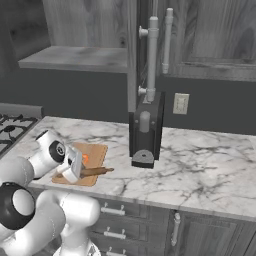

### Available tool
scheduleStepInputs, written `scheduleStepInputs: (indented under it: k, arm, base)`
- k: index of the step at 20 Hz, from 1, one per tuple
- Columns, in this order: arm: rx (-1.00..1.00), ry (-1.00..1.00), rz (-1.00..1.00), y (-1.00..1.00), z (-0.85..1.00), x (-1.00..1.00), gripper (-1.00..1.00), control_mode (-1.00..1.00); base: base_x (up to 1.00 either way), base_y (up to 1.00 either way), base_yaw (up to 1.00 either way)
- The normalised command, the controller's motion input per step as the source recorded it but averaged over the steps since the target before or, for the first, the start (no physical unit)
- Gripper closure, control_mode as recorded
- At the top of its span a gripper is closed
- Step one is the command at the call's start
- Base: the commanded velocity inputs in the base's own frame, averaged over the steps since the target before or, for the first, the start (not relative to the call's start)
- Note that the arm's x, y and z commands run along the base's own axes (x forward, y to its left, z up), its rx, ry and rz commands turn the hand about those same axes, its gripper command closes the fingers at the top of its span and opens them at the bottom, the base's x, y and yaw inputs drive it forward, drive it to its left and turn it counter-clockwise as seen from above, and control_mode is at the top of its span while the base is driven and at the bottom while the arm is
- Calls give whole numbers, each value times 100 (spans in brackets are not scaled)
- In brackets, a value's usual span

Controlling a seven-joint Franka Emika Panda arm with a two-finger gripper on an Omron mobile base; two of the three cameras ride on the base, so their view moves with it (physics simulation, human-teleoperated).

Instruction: Open the cabinet, retrieve the rolling pin, and place it next to the meat on the cutting board to prepare for tenderizing.

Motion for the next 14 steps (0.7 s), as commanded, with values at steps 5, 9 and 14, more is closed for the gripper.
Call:
scheduleStepInputs:
  k: [5, 9, 14]
  arm:
    - [0, 7, 0, 0, -6, 29, 100, -100]
    - [0, 4, 0, 13, -14, 22, -100, -100]
    - [0, 0, 1, 7, -4, 18, -100, -100]
  base:
    - [0, 0, 0]
    - [0, 0, 0]
    - [0, 0, 0]
